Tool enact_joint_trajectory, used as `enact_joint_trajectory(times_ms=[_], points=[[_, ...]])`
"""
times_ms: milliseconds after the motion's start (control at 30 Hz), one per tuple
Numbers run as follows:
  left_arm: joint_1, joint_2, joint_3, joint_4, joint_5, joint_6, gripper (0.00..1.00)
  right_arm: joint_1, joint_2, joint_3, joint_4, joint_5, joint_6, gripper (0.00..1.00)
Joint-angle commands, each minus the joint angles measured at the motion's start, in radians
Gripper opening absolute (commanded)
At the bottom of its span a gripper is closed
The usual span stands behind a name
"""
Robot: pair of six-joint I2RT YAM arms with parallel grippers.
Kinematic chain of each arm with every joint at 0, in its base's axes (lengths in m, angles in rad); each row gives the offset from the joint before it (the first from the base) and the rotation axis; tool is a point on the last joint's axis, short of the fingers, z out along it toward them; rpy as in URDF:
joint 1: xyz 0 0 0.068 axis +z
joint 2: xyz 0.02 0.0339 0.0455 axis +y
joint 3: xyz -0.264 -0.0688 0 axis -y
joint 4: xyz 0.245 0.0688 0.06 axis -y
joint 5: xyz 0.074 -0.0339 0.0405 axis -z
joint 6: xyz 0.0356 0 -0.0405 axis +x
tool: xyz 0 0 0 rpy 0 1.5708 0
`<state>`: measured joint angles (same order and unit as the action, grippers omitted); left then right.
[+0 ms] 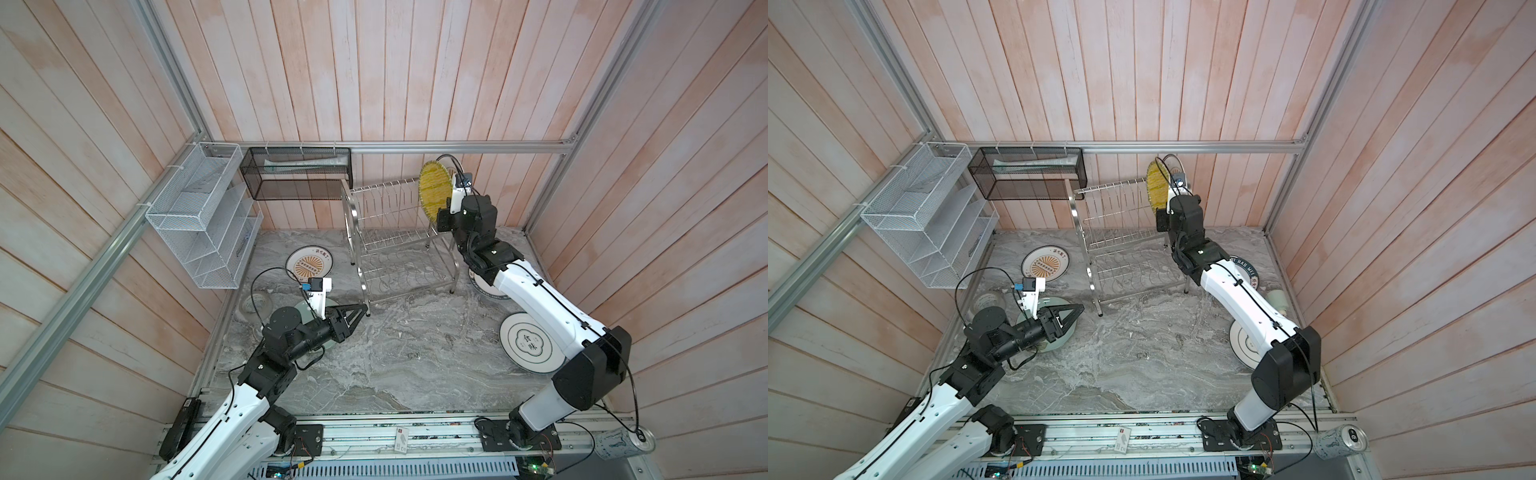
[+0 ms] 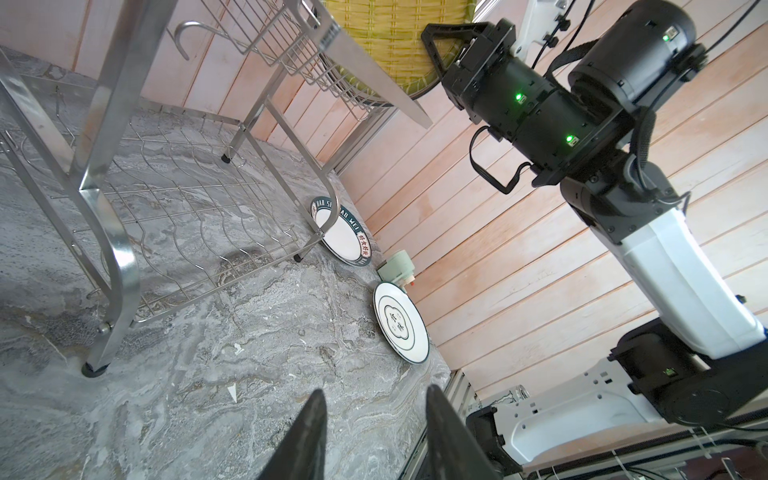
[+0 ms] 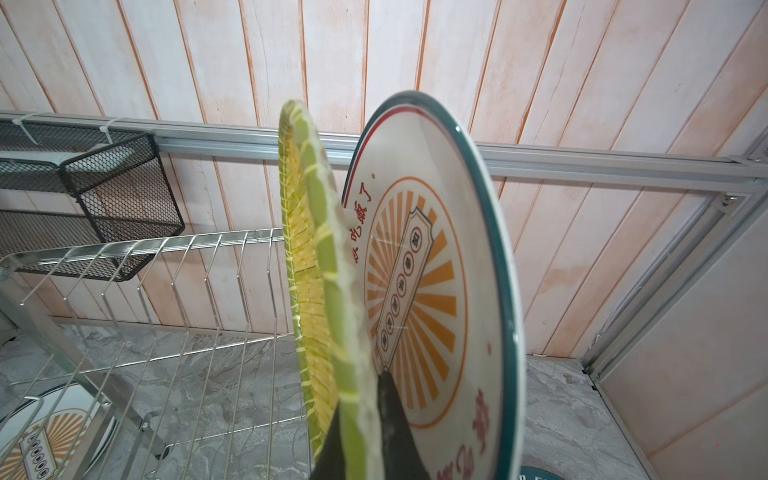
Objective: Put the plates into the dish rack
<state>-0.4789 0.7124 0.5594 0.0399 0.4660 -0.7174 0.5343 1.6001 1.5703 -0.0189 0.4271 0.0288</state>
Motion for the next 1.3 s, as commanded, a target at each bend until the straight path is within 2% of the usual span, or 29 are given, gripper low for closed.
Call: enact_joint_trajectory(times_ms=[0,1267], points=[[-0.005,-0.015,-0.013,-0.014,-0.004,0.027,0.41,-0.002,0.003,0.050,0.043,0.040,-0.011,0.00],[-0.005,-0.074,-0.010,-0.091,-0.028,0.051,0.41,0.010,0.076,0.103,-0.019,0.065,-0.004,0.00]])
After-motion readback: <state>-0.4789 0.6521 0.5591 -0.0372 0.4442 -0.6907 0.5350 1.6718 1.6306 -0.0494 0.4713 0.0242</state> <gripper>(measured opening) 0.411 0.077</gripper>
